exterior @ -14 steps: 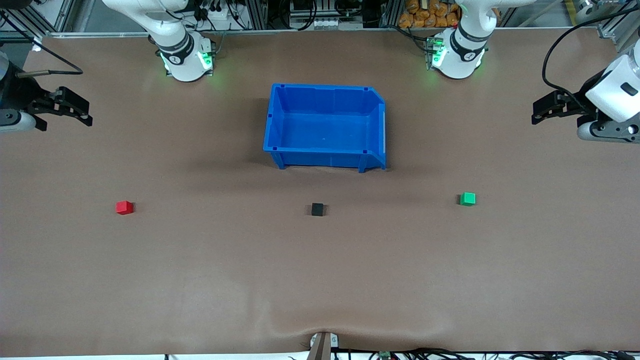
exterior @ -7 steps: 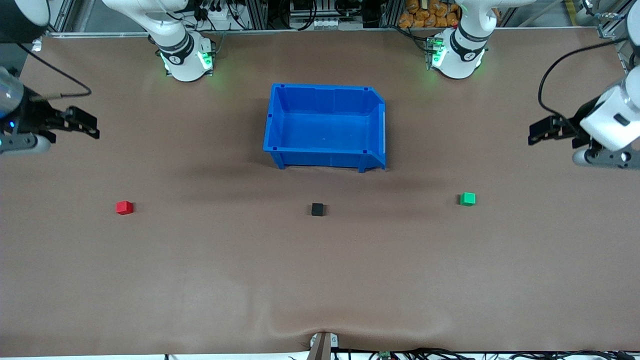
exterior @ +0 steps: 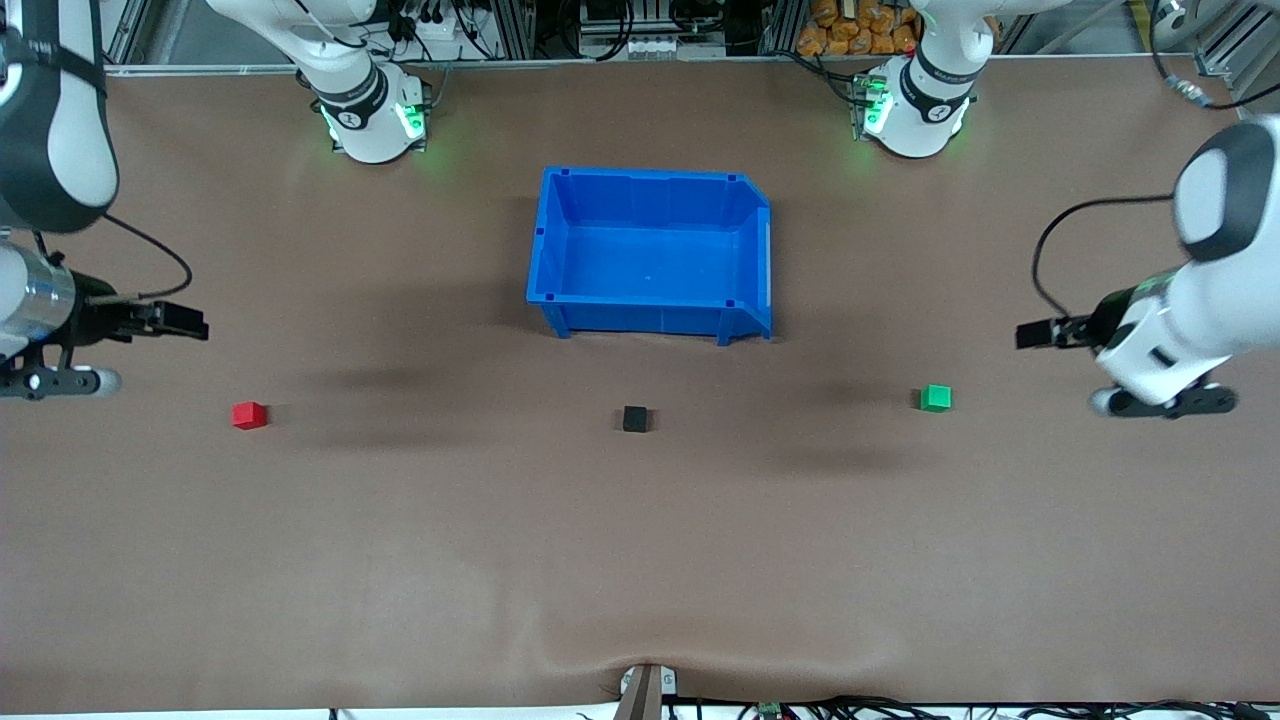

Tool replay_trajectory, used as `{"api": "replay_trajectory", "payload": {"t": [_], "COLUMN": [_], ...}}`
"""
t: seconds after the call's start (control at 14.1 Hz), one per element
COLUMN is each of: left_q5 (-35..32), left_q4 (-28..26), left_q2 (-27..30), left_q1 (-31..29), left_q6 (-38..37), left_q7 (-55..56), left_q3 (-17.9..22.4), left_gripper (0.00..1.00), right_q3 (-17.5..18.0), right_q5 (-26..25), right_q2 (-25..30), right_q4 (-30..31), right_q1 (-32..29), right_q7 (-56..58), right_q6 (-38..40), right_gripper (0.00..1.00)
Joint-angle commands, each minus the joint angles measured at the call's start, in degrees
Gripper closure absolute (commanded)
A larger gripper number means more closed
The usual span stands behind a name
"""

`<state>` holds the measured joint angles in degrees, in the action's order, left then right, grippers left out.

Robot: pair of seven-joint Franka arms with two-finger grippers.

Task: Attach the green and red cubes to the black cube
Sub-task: 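Reach the right gripper to the red cube while the left gripper reaches the green cube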

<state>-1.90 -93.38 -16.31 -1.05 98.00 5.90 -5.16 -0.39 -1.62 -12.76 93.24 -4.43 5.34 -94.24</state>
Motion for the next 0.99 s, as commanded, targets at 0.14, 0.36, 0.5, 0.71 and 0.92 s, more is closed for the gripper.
{"api": "replay_trajectory", "payload": {"t": [0.14, 0.36, 0.5, 0.71, 0.92], "left_q5": [-0.91, -1.18, -1.18, -3.62, -4.69], "left_q4": [-17.43, -17.8, -17.71, -17.19, -16.83], "left_q2": [-1.86, -8.36, -11.71, -14.79, -15.68], "left_q1": [0.08, -0.09, 0.43, 0.61, 0.7], "left_q6": [23.08, 29.33, 34.17, 37.35, 37.71], "left_q7": [0.95, -0.45, -0.54, -0.54, -0.28], "left_q3": [-0.12, -0.2, -0.12, -0.12, -0.2], "left_gripper": [0.0, 0.0, 0.0, 0.0, 0.0], "right_q3": [0.04, -0.05, -0.05, -0.84, -0.84], "right_q5": [0.3, -0.57, -0.58, -1.89, -2.25], "right_q2": [-9.45, -15.43, -19.82, -24.75, -26.78], "right_q4": [-1.84, -2.01, -2.36, -2.28, -2.28], "right_q1": [-2.68, -3.92, -4.44, -5.5, -5.58], "right_q7": [-0.42, -0.42, -0.51, 2.72, 6.86], "right_q6": [-5.49, -9.29, -11.65, -21.49, -25.02], "right_gripper": [0.0, 0.0, 0.0, 0.0, 0.02]}}
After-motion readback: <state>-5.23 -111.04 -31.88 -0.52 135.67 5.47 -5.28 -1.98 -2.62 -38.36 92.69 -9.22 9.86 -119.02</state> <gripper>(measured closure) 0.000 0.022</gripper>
